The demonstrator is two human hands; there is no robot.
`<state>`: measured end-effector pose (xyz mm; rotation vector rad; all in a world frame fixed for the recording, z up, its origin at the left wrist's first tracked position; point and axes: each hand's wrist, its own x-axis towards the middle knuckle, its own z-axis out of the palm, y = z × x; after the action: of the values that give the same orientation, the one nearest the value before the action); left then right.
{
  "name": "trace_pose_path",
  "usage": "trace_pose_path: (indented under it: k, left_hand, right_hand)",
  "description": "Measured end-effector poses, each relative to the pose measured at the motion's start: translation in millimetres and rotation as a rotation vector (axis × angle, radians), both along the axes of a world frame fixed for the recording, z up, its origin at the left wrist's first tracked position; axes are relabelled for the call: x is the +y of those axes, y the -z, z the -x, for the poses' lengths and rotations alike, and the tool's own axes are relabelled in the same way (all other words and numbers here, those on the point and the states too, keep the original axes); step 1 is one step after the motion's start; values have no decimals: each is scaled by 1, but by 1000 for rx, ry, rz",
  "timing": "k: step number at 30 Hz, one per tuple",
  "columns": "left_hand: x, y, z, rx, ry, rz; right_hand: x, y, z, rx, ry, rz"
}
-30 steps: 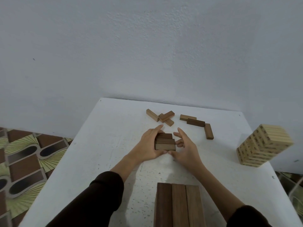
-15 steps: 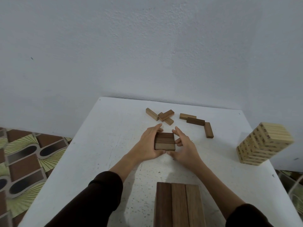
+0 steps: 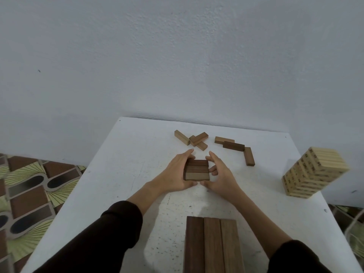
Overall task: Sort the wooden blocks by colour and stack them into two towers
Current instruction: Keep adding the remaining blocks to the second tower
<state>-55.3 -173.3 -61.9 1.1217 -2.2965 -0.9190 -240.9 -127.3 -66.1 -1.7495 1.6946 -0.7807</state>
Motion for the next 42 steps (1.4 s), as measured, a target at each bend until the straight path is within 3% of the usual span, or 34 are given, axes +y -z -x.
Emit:
trace_pose_path:
  k: [14,26,34,42]
  left_hand:
    - [-2,-9,-9,-7,-113,-191]
    - [4,-35,-10,177,-163,-319]
    - [27,-104,-8,457,-106,-253]
    - [80,-167,-24,461,-35,-103]
  right_hand:
    - [-1,-10,1,-30,5,-85]
    - [12,-37,7,-317,3,-104]
    - [41,-116,6,-561,0,90]
    - [94,-174,-7,-527,-89,223]
